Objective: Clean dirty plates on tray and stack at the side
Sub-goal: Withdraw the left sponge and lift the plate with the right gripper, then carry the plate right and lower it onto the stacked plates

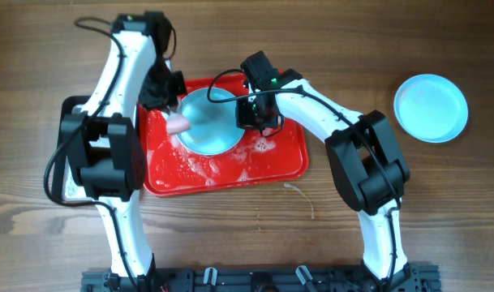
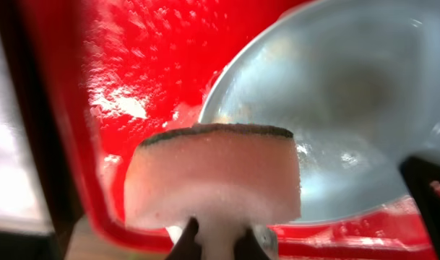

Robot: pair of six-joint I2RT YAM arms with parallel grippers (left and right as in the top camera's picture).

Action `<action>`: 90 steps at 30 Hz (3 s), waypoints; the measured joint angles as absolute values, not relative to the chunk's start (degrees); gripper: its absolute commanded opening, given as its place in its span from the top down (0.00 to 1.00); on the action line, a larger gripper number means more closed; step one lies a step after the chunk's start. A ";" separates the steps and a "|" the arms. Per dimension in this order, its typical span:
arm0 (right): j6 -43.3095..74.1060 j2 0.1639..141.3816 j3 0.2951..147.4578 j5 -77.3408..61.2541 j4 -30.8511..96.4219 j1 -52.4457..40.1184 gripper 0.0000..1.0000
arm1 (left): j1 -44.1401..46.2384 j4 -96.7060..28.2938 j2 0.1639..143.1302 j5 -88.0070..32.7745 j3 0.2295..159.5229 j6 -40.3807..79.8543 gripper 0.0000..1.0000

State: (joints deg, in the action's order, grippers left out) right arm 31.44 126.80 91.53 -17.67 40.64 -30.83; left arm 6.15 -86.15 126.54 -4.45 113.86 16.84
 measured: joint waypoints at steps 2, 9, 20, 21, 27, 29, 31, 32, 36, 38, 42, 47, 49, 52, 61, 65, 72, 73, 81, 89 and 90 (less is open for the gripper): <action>30.65 126.87 91.50 -18.39 40.58 -30.61 0.96 | 6.02 -89.34 126.45 -4.16 118.52 16.62 0.96; 27.03 126.61 90.65 -21.89 40.66 -28.14 0.96 | 6.02 -92.36 123.76 -4.12 122.65 16.58 0.96; 23.68 102.67 89.30 -7.68 47.79 -26.04 0.96 | 6.04 -88.88 122.32 -4.12 122.76 17.04 0.96; 23.68 101.10 89.30 -5.80 48.34 -26.04 0.96 | 6.20 -88.88 122.32 -4.12 122.76 17.23 0.96; 23.73 97.60 89.30 5.34 48.84 -26.04 0.96 | 8.29 -88.66 122.32 -4.12 122.76 17.47 0.96; 23.68 97.60 89.30 8.75 48.90 -26.09 0.96 | 9.39 -88.40 122.32 -4.12 122.76 17.47 0.96; 23.66 97.60 89.30 12.27 49.08 -26.57 0.96 | 10.44 -88.05 122.32 -4.12 122.76 17.47 0.96; 23.66 97.60 89.30 13.93 49.06 -26.92 0.96 | 10.63 -87.72 122.32 -4.14 122.76 17.50 0.96; 21.89 97.60 89.30 23.90 48.86 -30.22 0.96 | 10.76 -86.67 122.32 -4.12 122.76 17.50 0.96; 20.10 97.60 89.30 30.50 48.84 -33.21 0.96 | 10.79 -86.08 122.32 -4.12 122.76 17.50 0.96; 17.63 97.60 89.30 45.82 48.64 -41.56 0.96 | 10.79 -85.84 122.32 -4.12 122.76 17.69 0.96; 17.39 97.60 89.27 55.00 48.64 -47.22 0.96 | 10.79 -85.82 122.32 -4.08 122.76 17.74 0.96; 17.47 97.60 88.95 56.45 48.49 -48.05 0.96 | 10.76 -85.52 122.32 -3.70 122.76 17.87 0.96; 17.65 97.60 85.41 61.06 46.87 -48.88 0.96 | 10.76 -84.49 122.32 -3.29 122.76 17.89 0.96; 20.03 97.78 83.40 78.76 44.45 -54.61 0.96 | 10.66 -83.68 122.32 -2.83 122.76 17.89 0.96; 19.44 97.78 81.32 82.65 41.76 -55.31 0.96 | 9.96 -83.66 122.32 -2.83 122.76 17.89 0.96; 19.40 97.78 80.86 83.22 40.86 -55.37 0.96 | 9.45 -83.68 122.32 -2.83 122.76 17.89 0.96; 19.40 97.78 80.86 81.38 41.12 -55.29 0.96 | 9.45 -83.68 122.32 -2.83 122.76 17.89 0.96; 24.38 97.78 80.75 43.90 47.35 -41.50 0.96 | 9.45 -83.66 122.32 -2.83 122.76 17.89 0.96; 17.39 97.78 80.71 -1.19 45.82 -15.38 0.96 | 9.45 -83.66 122.32 -2.83 122.76 17.89 0.96; 16.75 97.78 80.71 -5.45 46.04 -12.16 0.96 | 9.45 -83.66 122.32 -2.83 122.76 17.89 0.96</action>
State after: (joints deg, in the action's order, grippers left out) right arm 16.75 97.78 80.71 -5.45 46.04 -12.16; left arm 9.45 -83.66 122.32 -2.83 122.76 17.89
